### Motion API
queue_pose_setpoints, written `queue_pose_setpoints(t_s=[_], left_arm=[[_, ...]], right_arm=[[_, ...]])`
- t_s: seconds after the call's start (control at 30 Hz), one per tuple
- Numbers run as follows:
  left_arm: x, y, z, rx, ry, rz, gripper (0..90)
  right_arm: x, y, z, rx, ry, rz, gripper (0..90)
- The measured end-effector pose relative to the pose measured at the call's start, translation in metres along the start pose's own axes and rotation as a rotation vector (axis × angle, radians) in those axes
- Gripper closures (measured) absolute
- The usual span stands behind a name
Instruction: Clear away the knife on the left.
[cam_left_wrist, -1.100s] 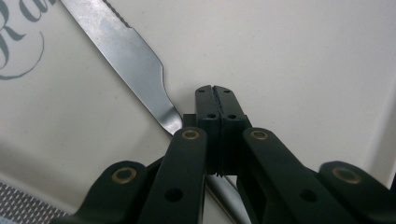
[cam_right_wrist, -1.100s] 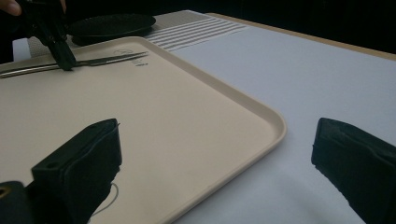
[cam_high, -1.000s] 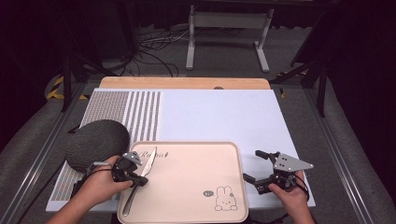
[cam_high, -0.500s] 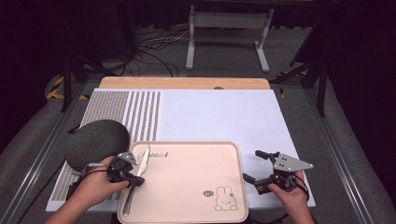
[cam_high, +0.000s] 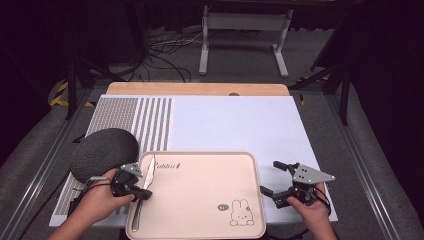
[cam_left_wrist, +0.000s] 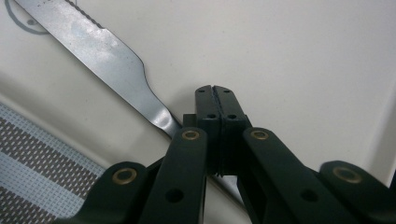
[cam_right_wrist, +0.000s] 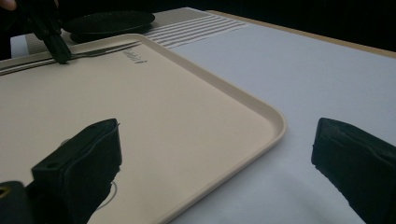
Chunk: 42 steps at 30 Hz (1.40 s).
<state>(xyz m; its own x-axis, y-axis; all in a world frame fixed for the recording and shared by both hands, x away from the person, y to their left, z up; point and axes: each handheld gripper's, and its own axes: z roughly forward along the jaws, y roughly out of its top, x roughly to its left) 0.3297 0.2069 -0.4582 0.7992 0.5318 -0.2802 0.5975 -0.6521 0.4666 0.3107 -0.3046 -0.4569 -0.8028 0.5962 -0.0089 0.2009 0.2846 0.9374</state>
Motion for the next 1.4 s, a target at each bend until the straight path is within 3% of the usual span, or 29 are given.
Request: queue_pose_setpoints(t_s=[0.87, 0.93, 1.0, 1.07, 1.1, 1.13, 1.27, 1.4], left_arm=[[0.003, -0.003, -0.003, -0.004, 0.001, -0.014, 89.9], [0.002, -0.003, -0.003, -0.007, 0.000, -0.017, 86.7], [0.000, -0.002, -0.003, -0.025, -0.005, -0.025, 80.7], [0.000, -0.002, -0.003, -0.052, -0.008, -0.037, 61.3], [0.000, -0.001, -0.003, -0.094, -0.011, -0.038, 49.6], [-0.001, -0.001, -0.003, -0.108, -0.011, -0.036, 49.6], [-0.003, 0.002, -0.007, -0.167, 0.002, 0.007, 26.0], [-0.006, 0.004, -0.016, -0.234, 0.028, 0.071, 18.1]], right_arm=[[0.000, -0.001, 0.001, 0.008, 0.003, -0.001, 2.4], [0.000, -0.001, 0.001, 0.007, 0.004, -0.001, 2.5], [0.000, -0.001, 0.001, 0.003, 0.002, -0.001, 2.5], [0.000, -0.001, 0.001, 0.003, 0.002, -0.003, 2.5], [0.000, -0.001, 0.001, 0.004, 0.002, -0.002, 2.5], [0.000, -0.001, 0.001, 0.004, 0.002, -0.002, 2.5], [0.000, -0.001, 0.000, 0.006, 0.003, -0.004, 2.5], [0.000, -0.001, 0.000, 0.003, 0.002, -0.003, 2.5]])
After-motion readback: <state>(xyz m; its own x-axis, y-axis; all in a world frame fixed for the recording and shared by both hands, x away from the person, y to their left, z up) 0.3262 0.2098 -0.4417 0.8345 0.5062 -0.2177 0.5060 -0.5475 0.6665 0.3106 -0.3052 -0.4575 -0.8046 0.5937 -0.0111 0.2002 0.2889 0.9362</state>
